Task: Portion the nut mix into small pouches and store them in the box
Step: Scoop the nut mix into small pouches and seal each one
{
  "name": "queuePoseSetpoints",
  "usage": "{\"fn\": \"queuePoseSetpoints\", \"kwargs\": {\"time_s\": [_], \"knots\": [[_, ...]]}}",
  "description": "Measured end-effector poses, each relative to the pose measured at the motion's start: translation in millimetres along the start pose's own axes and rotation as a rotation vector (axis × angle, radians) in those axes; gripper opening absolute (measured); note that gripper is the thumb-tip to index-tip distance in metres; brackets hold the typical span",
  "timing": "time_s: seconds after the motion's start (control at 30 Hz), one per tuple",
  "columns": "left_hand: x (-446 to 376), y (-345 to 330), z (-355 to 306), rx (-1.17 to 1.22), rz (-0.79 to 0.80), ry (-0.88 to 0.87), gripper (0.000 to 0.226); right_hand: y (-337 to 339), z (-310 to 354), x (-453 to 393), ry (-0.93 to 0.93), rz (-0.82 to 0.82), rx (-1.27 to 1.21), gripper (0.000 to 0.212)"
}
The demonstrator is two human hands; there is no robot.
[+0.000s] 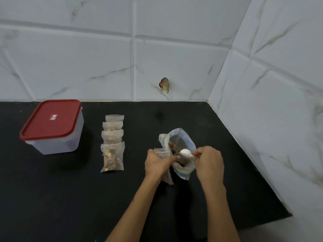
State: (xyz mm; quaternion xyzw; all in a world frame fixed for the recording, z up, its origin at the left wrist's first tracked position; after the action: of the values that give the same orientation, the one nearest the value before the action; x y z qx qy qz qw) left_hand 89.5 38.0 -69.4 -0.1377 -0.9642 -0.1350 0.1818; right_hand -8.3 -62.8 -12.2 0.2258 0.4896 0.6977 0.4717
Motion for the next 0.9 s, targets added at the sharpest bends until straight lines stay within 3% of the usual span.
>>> {"fn": "queuePoseSetpoints", "kwargs": {"time_s": [0.33, 0.53, 0.67, 0.9], "knots": [[5.5, -10.3, 0.1, 0.019, 0.003, -0.011, 0.048, -3.0, 11.0, 15.0, -0.07, 0.087, 0.193, 0.019], [5.0, -13.7, 2.2, 0.024, 0.026, 0.018, 0.047, -16.6, 13.0, 21.0, -0.069, 0.045, 0.215, 0.018], [1.0, -14.3, 2.0, 0.03, 0.034, 0.054, 0.045, -26.2, 13.1, 18.5, 0.005, 0.025, 0.202, 0.019], [-6.8, -13.2, 5.2, 0.074, 0.072, 0.191, 0.05, -16.5, -8.4, -5.9, -0.057, -0.043, 0.058, 0.015]]}}
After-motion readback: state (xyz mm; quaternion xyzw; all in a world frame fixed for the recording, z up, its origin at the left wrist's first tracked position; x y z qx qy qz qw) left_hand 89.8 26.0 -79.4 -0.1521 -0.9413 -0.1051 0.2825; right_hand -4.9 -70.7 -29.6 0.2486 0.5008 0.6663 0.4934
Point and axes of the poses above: each hand's wrist, its own x-axis away from the middle knuckle, its own y-axis out of the back of the hand, z = x × y, the point moved 2 cm from there along -x, towards the middle knuckle, and after that the axes turned 11 degrees about -z, right-handed, at the moved point
